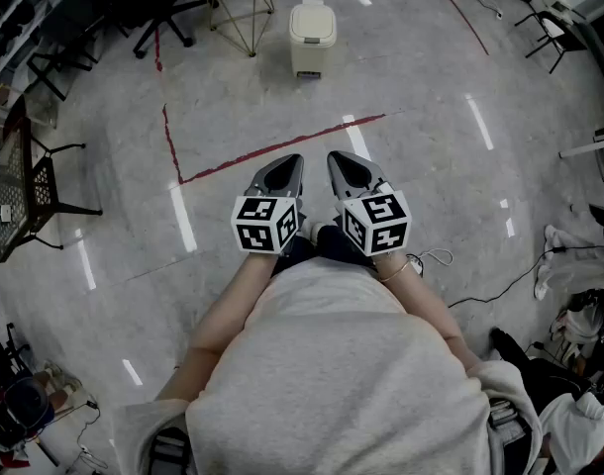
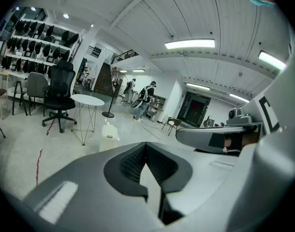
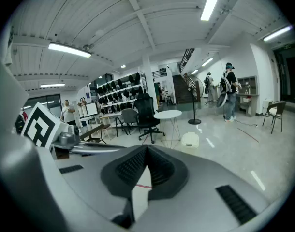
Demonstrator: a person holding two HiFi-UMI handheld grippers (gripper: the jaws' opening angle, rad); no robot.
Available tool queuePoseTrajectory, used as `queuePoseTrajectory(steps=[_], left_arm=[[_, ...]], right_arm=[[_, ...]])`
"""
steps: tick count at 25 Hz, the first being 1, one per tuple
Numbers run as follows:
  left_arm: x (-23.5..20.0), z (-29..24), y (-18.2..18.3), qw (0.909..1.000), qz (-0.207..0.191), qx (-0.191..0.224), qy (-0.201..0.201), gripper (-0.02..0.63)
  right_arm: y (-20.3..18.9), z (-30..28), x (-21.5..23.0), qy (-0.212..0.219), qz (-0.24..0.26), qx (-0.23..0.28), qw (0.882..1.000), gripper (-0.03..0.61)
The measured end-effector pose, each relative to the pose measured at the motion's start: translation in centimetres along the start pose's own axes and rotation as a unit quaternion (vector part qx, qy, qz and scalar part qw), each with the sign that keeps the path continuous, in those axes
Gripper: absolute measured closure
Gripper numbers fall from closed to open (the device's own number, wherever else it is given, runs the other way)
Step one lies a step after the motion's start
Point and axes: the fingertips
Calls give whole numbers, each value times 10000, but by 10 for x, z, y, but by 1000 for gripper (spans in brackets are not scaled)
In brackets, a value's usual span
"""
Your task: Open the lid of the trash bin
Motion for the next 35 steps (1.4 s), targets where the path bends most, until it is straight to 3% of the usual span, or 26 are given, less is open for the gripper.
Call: queuePoseTrajectory(steps=[10,15,25,30,35], left_arm=[[-14,-8,8,10000,28,13,-19,606],[-15,-7,16,9992,86,62,-378,606],[-23,-12,3,9983,20,-232,-534,606],[-38,-33,5,9985,60,-304,-443,606],[-64,-82,34,9992,72,-204,-331,606]], right_arm=[[6,-7,8,-126,-130,128,9998,572],[16,-14,8,-205,-329,325,9987,571],[0,-30,-3,-216,-417,86,9989,571],[3,-53,18,-173,-455,34,9988,571],[27,-92,65,-208,-417,77,9989,571]])
Point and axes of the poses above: the fingertips, and each gripper's own axes: z backward along the fingers, x to its right, y out of its top, and after that the axes turned 1 degree about -y, right-handed
